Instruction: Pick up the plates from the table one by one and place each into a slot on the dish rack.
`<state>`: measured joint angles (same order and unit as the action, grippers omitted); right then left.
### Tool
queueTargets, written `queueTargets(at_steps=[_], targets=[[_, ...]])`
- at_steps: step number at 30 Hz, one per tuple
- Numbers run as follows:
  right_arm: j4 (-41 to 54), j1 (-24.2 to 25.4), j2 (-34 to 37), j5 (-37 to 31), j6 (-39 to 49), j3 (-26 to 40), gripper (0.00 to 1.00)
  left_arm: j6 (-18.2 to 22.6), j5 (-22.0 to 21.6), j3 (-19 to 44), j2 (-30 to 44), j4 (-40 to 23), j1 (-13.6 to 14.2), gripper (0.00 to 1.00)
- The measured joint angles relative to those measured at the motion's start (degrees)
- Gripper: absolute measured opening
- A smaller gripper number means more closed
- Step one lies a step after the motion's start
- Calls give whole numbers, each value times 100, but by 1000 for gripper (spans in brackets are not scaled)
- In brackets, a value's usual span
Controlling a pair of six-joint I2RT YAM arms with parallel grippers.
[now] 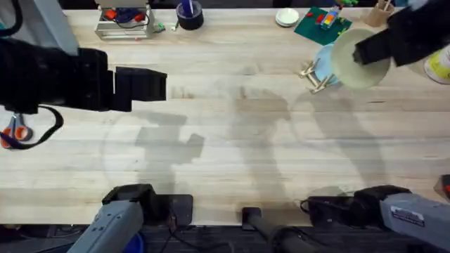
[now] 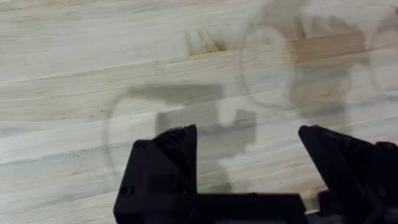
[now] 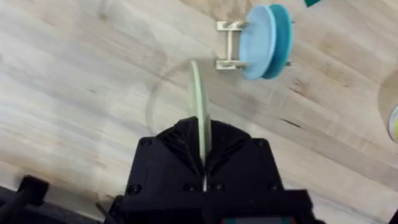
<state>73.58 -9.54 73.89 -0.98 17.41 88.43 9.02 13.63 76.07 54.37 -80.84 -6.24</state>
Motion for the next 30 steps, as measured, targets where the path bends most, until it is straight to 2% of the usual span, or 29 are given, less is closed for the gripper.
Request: queueTargets(at_steps=[4, 8, 14, 25, 30], targets=[[-76, 468, 190, 183, 325, 107, 30, 0, 0, 0, 0, 0, 0, 995], [-233, 670, 570, 240, 513, 153, 29, 0, 0, 0, 0, 0, 0, 995], [-795, 684, 1172, 279, 710, 153, 28, 0, 0, 0, 0, 0, 0, 995], [-1262, 712, 2084, 283, 864, 153, 28, 0, 0, 0, 0, 0, 0, 995], [-1571, 753, 2311, 283, 883, 153, 30, 0, 0, 0, 0, 0, 0, 995]])
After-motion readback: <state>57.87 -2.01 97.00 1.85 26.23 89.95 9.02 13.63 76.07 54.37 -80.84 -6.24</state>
